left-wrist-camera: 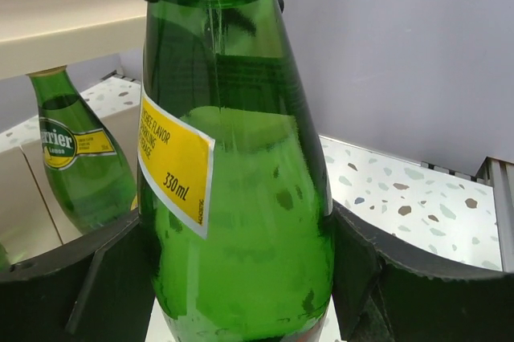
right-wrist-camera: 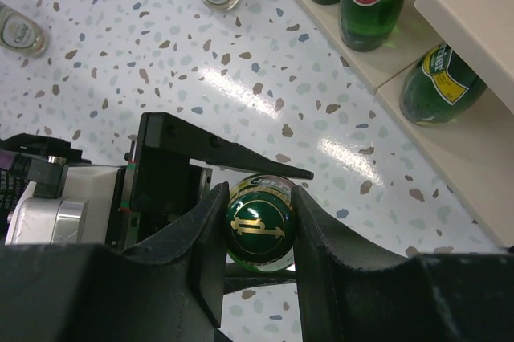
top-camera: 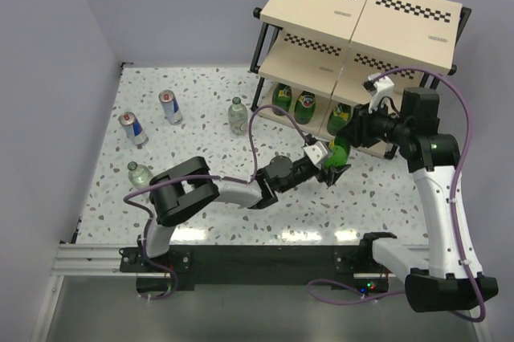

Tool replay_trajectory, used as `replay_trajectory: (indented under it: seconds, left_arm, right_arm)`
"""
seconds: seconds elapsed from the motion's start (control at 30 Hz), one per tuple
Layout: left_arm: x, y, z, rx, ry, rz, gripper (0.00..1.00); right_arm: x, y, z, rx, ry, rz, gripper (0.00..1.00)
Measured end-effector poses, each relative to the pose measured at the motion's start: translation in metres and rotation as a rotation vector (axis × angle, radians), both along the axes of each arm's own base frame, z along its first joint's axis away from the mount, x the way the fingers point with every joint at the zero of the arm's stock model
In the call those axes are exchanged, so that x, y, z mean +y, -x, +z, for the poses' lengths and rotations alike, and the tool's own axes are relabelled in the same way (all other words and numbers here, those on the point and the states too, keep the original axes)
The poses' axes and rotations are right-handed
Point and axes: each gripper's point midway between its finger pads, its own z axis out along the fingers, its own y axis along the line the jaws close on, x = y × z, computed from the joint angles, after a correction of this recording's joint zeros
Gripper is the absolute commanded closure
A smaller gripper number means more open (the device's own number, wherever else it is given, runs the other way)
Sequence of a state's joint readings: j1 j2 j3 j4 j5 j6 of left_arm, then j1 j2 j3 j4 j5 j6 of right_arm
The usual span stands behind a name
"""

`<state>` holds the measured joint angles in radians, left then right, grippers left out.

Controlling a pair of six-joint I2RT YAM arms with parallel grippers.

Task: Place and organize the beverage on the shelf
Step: Adjust the drink.

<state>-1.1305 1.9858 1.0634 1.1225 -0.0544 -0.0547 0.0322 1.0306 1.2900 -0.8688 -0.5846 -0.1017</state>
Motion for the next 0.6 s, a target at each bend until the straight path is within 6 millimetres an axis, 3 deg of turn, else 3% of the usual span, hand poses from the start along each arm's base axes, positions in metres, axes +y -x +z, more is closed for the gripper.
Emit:
replay_trajectory:
  seconds: [0.33,0.6]
  left_arm:
    - [-0.014,-0.002,-0.008,0.036,0.004,-0.042,1.00]
    - [-0.015,-0.001,-0.009,0.056,0.012,-0.056,1.00]
  right_arm:
    - [0.001,0.004,-0.006,-0.057,0.137,0.043,0.86]
    - [0.006,0.012,-0.007,-0.045,0.135,0.067,0.39]
